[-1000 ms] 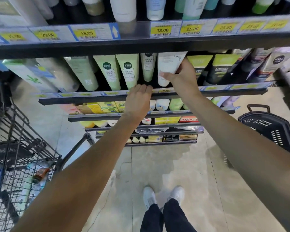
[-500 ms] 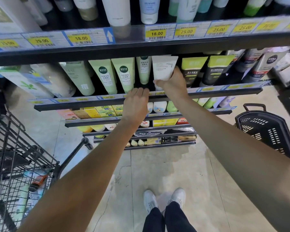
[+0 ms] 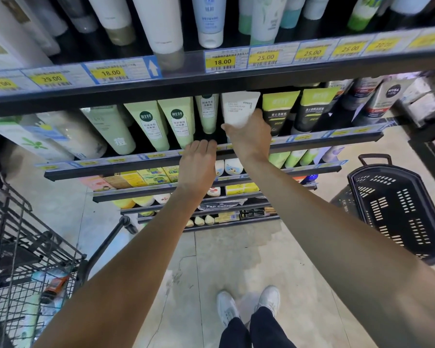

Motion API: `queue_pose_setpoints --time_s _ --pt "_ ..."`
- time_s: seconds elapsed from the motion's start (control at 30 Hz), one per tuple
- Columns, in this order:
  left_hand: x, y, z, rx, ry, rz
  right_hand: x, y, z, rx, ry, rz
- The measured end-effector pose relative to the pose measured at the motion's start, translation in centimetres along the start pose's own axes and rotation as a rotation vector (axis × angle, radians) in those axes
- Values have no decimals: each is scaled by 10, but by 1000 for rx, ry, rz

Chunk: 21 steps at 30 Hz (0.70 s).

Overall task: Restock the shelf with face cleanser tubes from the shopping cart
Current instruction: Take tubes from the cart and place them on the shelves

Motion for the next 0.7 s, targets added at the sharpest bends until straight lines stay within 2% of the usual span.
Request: queue_pose_setpoints --time_s 0.7 --pt "2 -1 1 3 1 -31 0 0 4 51 17 -25"
Point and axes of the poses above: each hand's wrist, its own y-axis towards the middle knuckle, its own x-axis out of the palm, z = x × y, the point moved 7 cm from there along y, towards the middle knuckle, and after that the axes turned 9 degrees about y, right-handed, at the moved point
